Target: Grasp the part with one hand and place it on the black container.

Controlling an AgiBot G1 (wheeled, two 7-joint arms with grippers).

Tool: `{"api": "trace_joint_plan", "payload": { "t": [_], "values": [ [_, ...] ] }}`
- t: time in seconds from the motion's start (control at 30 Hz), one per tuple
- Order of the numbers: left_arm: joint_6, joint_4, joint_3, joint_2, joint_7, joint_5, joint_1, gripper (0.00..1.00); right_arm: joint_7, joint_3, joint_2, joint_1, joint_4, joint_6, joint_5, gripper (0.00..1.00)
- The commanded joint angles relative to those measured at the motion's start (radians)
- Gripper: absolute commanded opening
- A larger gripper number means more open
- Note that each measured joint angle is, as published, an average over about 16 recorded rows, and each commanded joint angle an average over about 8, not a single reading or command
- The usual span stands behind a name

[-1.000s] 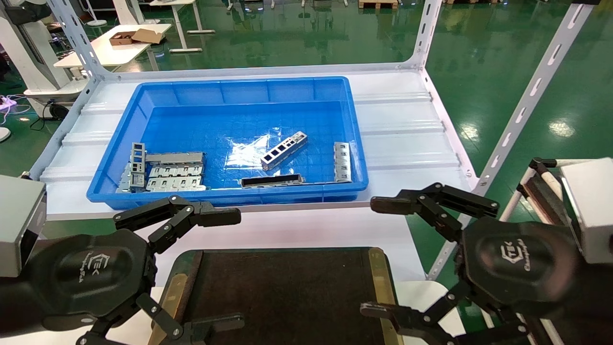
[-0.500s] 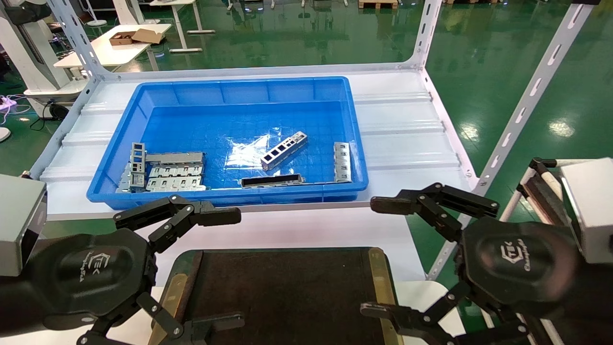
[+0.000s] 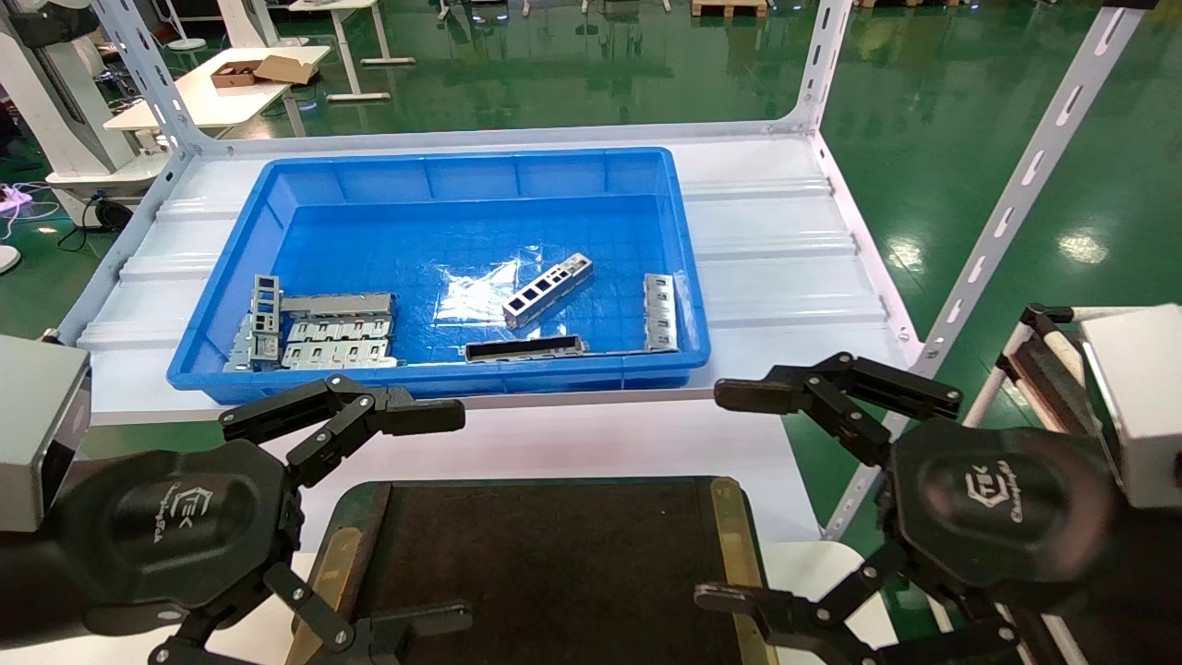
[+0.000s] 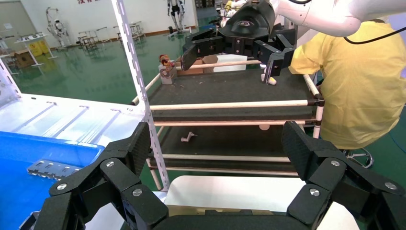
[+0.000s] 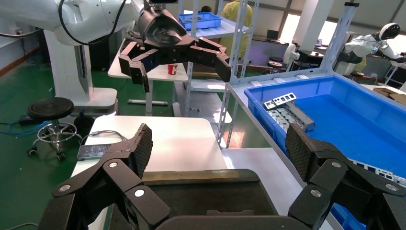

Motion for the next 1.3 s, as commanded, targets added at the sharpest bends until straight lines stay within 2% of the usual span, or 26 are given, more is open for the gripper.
{"api": "trace_joint_plan", "payload": {
  "t": [0.03,0.37,0.6,0.93,1.3],
  "values": [
    [0.000,0.000,0.000,0.000,0.000,0.000,0.000,1.00,0.000,0.000,0.000,0.000,0.000,0.000,0.000,1.00],
    [-0.023,0.017,-0.001,-0.004,-0.006,0.015,-0.010,1.00,0.000,0.000,0.000,0.000,0.000,0.000,0.000,1.00],
    [-0.128,0.051,0.029,0.048,0.001,0.117,-0.042,1.00,0.000,0.000,0.000,0.000,0.000,0.000,0.000,1.00],
    [-0.344,0.249,0.124,0.257,0.026,0.335,-0.177,1.00,0.000,0.000,0.000,0.000,0.000,0.000,0.000,1.00],
    [-0.541,0.659,0.215,0.520,0.114,0.531,-0.398,1.00,0.000,0.000,0.000,0.000,0.000,0.000,0.000,1.00]
  ]
}}
